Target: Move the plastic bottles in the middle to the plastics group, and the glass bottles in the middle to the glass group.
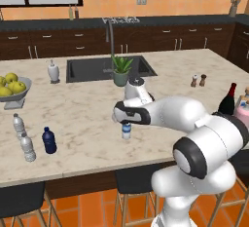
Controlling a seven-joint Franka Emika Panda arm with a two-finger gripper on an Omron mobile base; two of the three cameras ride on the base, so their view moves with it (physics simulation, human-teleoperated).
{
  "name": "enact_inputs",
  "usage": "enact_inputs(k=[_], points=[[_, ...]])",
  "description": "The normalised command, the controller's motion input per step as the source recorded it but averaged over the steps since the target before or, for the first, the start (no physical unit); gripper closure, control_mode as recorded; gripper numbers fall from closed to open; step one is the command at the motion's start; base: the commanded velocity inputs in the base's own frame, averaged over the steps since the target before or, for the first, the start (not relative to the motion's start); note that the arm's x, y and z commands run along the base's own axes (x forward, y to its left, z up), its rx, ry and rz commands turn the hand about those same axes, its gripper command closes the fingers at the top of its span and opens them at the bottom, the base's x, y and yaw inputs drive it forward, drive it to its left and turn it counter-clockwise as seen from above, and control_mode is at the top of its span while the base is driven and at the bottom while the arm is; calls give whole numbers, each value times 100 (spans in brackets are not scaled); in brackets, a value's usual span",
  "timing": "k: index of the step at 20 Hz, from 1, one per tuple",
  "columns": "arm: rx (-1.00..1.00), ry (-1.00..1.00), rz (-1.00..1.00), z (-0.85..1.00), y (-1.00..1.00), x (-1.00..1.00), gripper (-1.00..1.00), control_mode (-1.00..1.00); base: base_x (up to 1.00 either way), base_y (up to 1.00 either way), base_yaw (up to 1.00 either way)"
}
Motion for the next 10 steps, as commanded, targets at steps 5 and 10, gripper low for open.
enact_inputs(k=[5,10], points=[[0,0,0,-18,4,9,-100,-100,0,0,0],[0,0,0,-12,17,14,-100,-100,0,0,0]])
